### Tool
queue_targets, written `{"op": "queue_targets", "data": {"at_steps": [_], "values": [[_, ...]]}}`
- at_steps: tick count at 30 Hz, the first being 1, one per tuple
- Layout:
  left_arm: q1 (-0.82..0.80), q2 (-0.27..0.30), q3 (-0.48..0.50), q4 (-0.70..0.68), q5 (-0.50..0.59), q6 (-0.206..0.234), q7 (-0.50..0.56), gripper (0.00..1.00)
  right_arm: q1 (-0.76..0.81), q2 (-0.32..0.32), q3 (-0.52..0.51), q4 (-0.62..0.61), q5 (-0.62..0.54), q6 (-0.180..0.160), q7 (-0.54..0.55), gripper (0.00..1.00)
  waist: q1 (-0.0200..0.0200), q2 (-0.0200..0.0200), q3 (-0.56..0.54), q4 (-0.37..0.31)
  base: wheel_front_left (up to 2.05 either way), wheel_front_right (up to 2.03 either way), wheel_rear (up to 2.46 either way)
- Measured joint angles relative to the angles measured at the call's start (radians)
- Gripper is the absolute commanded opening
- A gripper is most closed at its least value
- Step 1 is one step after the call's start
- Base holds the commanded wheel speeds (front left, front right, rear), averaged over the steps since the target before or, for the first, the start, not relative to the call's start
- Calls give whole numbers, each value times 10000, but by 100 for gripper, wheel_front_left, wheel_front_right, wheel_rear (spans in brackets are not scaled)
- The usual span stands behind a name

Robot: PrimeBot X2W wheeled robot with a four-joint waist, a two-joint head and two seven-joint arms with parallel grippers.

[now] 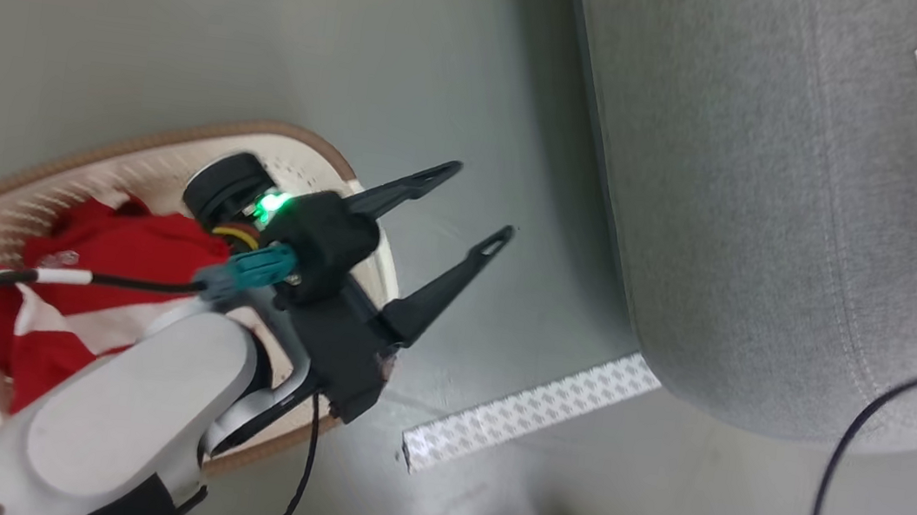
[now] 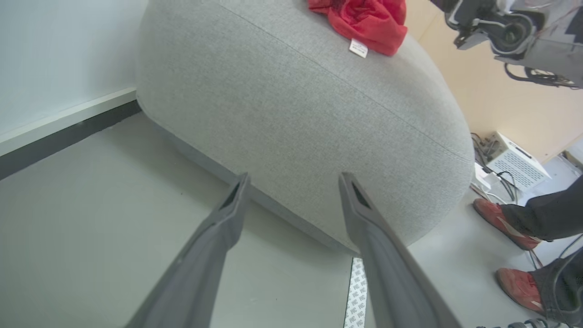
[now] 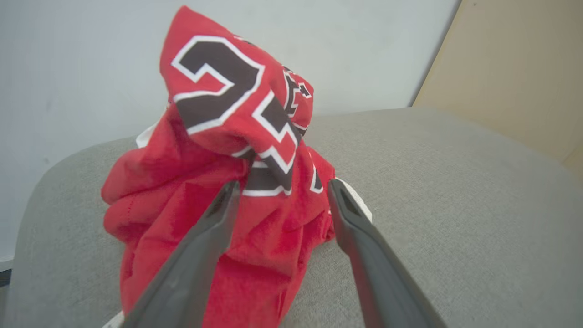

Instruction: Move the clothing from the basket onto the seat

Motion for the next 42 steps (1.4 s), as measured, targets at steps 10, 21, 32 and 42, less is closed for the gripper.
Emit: {"op": "queue_targets", "data": {"at_steps": [10,21,32,42], "values": [[1521,-171,809,1321,-541,974,-1937,100,2251,587,1338,-957,-355,2,2,100,-1,-1,-1450,514,0,0,0],[3285,-669,2242,2591,-1371,1463,-2717,100,2555,746,4195,-88,-17,4,2,100,-2,-2,-3305,1289,0,0,0],[4877,-1369,4870,2836,-506,1580,-2759,100,2797,1277,6869,397,757,4,2,100,0,-2,-4900,2309,0,0,0],[6660,-1946,7014,1998,901,1457,-2761,100,3912,1475,6652,-468,1131,4,2,100,-1,-2,-6289,3092,0,0,0]]}}
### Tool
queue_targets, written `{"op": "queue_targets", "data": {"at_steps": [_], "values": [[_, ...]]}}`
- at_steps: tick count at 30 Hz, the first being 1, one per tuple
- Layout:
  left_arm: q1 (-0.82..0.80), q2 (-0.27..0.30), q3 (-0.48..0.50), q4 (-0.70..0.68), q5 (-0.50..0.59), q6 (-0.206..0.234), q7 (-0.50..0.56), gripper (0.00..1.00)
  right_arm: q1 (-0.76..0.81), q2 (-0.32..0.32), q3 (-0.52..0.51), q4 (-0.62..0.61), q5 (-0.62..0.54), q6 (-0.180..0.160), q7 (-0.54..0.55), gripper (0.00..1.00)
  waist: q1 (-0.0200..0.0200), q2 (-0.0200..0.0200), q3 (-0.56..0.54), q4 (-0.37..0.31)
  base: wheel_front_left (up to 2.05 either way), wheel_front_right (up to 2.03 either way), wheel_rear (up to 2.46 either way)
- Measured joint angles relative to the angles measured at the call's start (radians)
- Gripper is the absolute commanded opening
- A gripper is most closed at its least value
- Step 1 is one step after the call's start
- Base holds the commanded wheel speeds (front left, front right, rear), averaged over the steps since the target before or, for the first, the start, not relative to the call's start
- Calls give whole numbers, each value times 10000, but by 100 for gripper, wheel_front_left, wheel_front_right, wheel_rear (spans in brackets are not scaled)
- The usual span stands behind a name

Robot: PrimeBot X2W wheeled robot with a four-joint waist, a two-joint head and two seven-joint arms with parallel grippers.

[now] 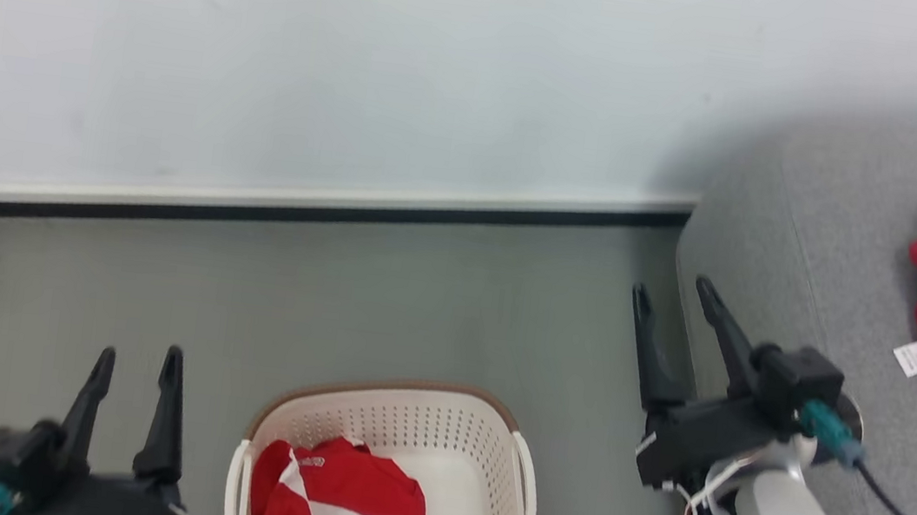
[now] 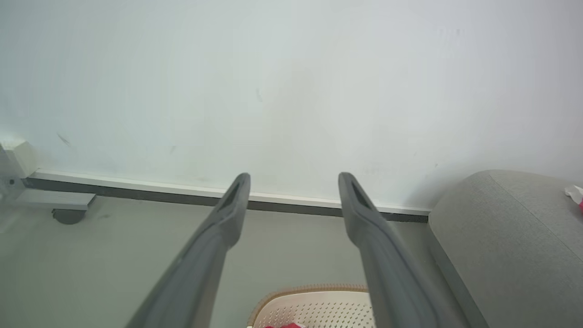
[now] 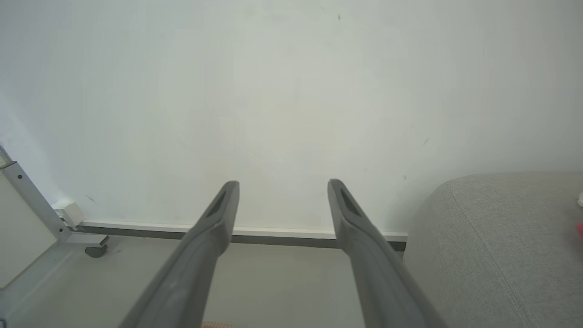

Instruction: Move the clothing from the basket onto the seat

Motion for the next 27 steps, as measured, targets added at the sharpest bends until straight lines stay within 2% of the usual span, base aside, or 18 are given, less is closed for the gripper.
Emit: {"op": "queue_targets", "data": {"at_steps": [9,14,19,27], "values": [[2135,-416,1160,-1570,1492,-803,0,100,2207,343,-750,-1793,-644,-2,0,100,-1,0,-1253,403,0,0,0],[2996,-848,1590,-2314,2069,-1223,0,100,3211,416,-934,-2067,-823,0,0,100,0,1,-1614,436,0,0,0],[3608,-1168,1822,-2433,2514,-1503,0,100,3833,422,-951,-2383,-1028,-2,0,100,1,1,-1832,382,0,0,0],[3837,-1427,1885,-2502,2943,-1645,0,100,4524,416,-763,-2959,-1411,-2,0,100,2,2,-1881,218,0,0,0]]}}
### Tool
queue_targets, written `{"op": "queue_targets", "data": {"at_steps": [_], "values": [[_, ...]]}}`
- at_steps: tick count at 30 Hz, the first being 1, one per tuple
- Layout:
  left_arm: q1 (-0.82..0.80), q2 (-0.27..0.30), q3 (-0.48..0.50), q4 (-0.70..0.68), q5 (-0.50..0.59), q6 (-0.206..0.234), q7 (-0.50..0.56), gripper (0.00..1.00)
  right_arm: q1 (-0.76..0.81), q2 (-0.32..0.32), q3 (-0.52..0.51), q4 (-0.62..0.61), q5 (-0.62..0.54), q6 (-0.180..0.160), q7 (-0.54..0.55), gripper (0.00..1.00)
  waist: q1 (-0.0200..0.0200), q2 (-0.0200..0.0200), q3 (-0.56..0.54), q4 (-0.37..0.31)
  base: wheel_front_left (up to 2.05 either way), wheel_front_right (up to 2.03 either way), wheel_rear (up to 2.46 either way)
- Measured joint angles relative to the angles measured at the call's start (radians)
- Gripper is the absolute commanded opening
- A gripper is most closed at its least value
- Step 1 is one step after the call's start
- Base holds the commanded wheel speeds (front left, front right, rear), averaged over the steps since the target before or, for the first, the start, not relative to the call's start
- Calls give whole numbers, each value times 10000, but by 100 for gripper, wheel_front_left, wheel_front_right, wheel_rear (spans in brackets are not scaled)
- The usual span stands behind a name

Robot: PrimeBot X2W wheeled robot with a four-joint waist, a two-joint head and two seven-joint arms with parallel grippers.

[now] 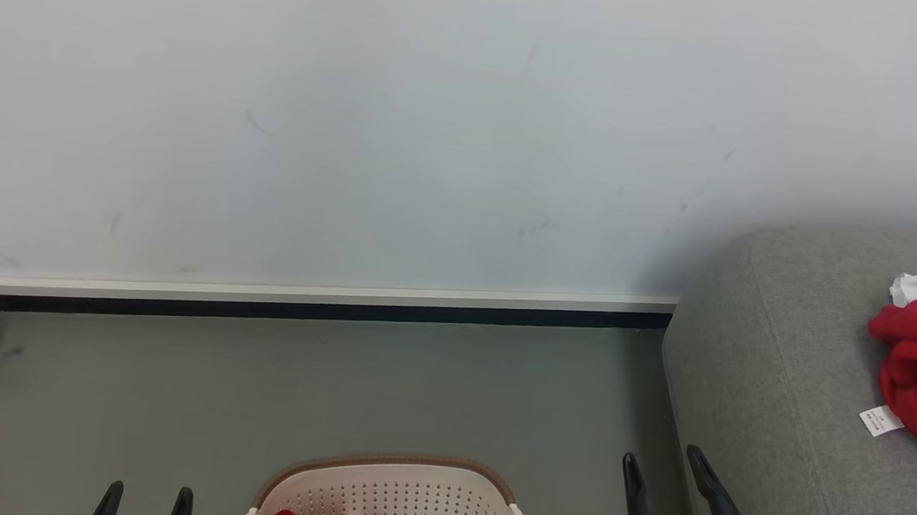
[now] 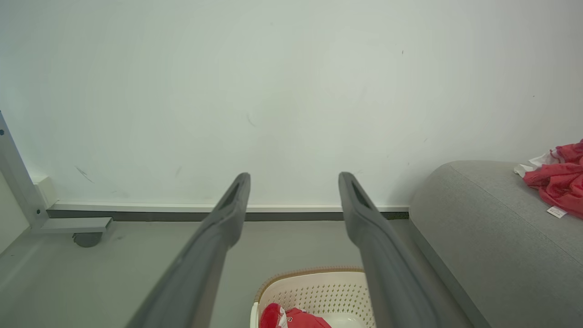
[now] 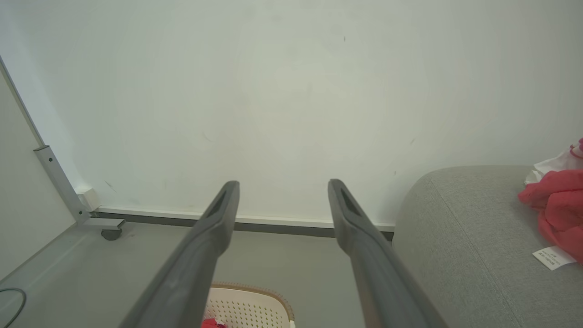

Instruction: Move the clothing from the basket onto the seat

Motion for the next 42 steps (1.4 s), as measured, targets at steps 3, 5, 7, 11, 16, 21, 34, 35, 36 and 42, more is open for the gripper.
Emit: {"op": "queue_targets", "data": {"at_steps": [3,5,7,11,16,21,34,35,36,42], "values": [[0,-15,2,0,50,-13,0,100,91,4,0,-27,-15,0,0,100,-1,0,3,-39,0,0,0],[0,-31,-19,2,81,-23,0,100,92,8,-13,-69,-27,0,0,100,0,0,6,-73,0,0,0],[-1,-42,-44,10,127,-27,0,100,98,12,-33,-84,-27,0,0,100,0,0,-1,-93,0,0,0],[-7,-58,-96,12,186,-35,0,100,102,21,-105,-94,-31,0,0,100,0,0,-18,-108,0,0,0],[-11,-61,-192,0,190,-4,0,100,141,48,-148,-94,-71,0,0,100,1,0,-50,-100,0,0,0],[-11,-65,-291,-6,178,65,0,100,247,67,-146,-94,-67,0,0,100,1,0,-82,-68,0,0,0],[-365,-75,-882,1187,-157,-384,0,100,-165,21,-236,-251,-56,0,0,100,1,0,298,-222,0,0,0],[-514,-75,-943,1377,-157,-405,2,100,-245,13,-261,-286,-54,0,0,100,1,0,376,-242,0,0,0],[-654,-69,-1014,1588,-163,-477,0,100,-344,8,-276,-313,-54,0,0,100,1,1,459,-263,0,0,0],[-1698,-2,-1684,3009,-33,-742,0,100,-1070,31,-433,-725,-59,0,0,100,1,1,1163,-409,0,0,0]]}}
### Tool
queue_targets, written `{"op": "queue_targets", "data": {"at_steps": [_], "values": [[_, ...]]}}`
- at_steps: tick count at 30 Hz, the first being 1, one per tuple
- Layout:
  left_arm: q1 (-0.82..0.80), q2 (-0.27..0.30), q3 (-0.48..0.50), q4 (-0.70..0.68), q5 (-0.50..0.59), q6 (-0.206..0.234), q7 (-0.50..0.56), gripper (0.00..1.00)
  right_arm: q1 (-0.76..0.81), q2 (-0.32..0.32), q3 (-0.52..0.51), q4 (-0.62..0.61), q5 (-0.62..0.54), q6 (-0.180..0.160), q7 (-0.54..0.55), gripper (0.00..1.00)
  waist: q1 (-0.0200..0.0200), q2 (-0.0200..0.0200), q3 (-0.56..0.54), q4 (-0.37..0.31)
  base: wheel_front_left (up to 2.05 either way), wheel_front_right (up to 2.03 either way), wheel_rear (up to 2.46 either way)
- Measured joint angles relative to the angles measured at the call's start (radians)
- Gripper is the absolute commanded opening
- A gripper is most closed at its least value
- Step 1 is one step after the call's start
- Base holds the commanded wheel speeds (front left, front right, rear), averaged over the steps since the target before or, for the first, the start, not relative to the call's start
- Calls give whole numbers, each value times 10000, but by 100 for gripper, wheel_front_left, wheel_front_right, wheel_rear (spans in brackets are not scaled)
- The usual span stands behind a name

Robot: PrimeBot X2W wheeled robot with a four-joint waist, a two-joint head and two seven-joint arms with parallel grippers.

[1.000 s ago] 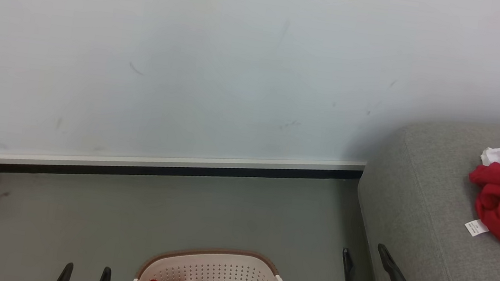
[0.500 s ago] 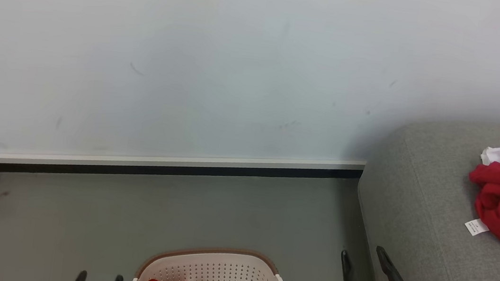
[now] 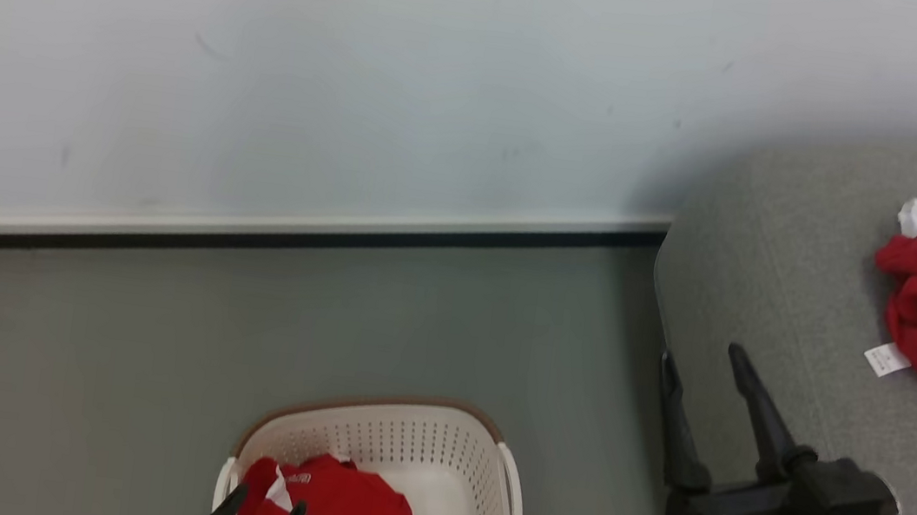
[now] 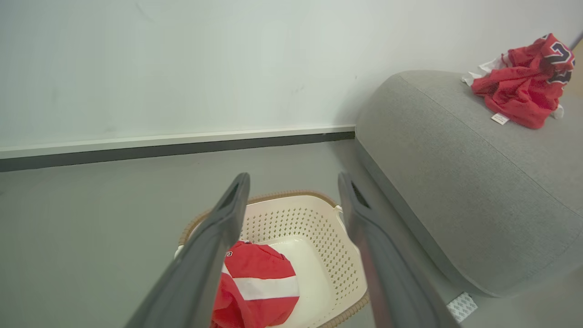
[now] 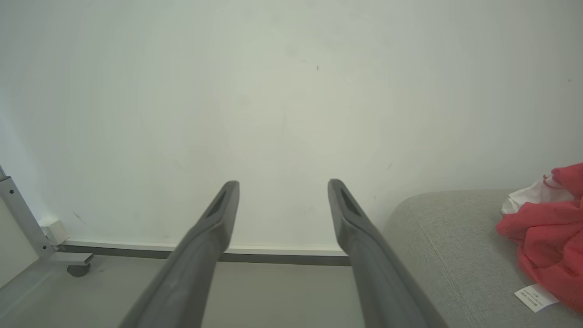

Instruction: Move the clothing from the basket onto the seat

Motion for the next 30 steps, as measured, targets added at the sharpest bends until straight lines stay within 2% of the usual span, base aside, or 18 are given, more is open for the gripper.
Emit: {"op": "queue_targets", "data": {"at_steps": [6,15,21,24,30], "values": [[-1586,426,-1317,1149,-61,-73,2,100,-793,19,-234,-382,-151,0,0,100,1,1,1030,-102,0,0,0],[-4413,1429,-3484,2978,-535,-75,2,100,-2398,186,-311,-872,-393,0,0,100,3,2,3132,-280,0,0,0],[-5985,1708,-4556,4059,-679,-75,0,100,-3186,430,-324,-1218,-548,0,2,100,3,2,4449,-478,0,0,0],[-6962,1923,-5381,4905,-846,-75,0,100,-3522,548,-324,-1442,-600,2,0,100,2,2,5303,-643,0,0,0],[-8241,2232,-6406,6445,-1009,-75,0,100,-4051,746,-176,-1774,-633,0,0,100,2,3,6498,-997,0,0,0]]}}
